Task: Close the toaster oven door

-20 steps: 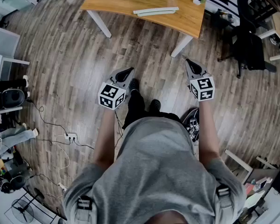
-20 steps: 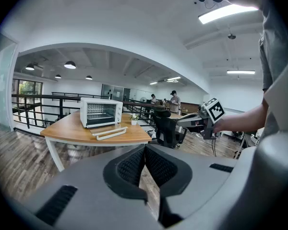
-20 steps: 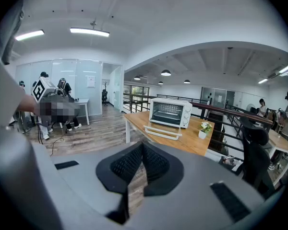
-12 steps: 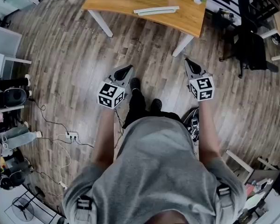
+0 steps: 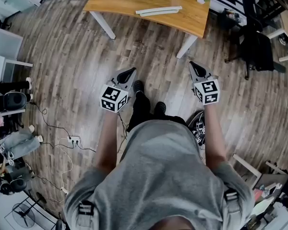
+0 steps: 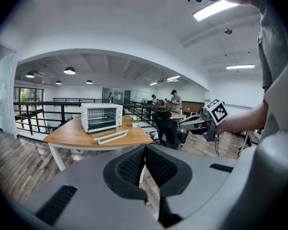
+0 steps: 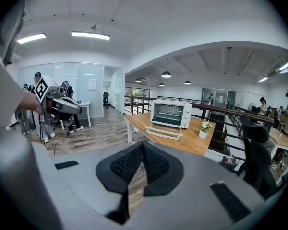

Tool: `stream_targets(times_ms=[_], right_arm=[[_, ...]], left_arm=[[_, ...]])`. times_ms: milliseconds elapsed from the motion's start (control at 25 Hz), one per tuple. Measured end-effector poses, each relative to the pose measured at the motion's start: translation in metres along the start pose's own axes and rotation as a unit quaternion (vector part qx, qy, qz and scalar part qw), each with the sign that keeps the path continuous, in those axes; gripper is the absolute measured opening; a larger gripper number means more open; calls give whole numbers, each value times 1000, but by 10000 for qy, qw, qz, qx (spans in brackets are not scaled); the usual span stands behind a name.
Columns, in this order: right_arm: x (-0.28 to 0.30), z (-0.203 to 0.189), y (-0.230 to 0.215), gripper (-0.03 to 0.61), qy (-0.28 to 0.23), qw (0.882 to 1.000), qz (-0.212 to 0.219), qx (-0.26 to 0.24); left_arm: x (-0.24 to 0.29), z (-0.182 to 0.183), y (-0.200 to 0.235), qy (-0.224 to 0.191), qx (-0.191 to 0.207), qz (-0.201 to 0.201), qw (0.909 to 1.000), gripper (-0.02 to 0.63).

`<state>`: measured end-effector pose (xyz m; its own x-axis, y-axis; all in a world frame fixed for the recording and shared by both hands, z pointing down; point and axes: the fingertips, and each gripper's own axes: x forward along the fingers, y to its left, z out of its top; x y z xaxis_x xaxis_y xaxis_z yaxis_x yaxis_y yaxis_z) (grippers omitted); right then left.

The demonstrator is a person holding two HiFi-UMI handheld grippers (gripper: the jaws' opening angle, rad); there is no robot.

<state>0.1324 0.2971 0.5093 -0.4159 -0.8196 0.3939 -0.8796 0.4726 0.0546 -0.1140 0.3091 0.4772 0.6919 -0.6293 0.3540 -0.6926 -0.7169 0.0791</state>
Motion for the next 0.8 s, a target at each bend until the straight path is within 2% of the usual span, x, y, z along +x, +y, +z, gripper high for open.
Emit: stream_targets(times_ms=[520, 800], right_arm=[[-12, -10, 4, 9, -38, 10000, 57, 70], [-9, -17, 16, 55, -8, 9996, 271, 18]], left_arm=[[-7, 1, -11, -41, 62, 80, 9999, 20], [-11, -7, -14, 60, 104, 133, 9998, 21]])
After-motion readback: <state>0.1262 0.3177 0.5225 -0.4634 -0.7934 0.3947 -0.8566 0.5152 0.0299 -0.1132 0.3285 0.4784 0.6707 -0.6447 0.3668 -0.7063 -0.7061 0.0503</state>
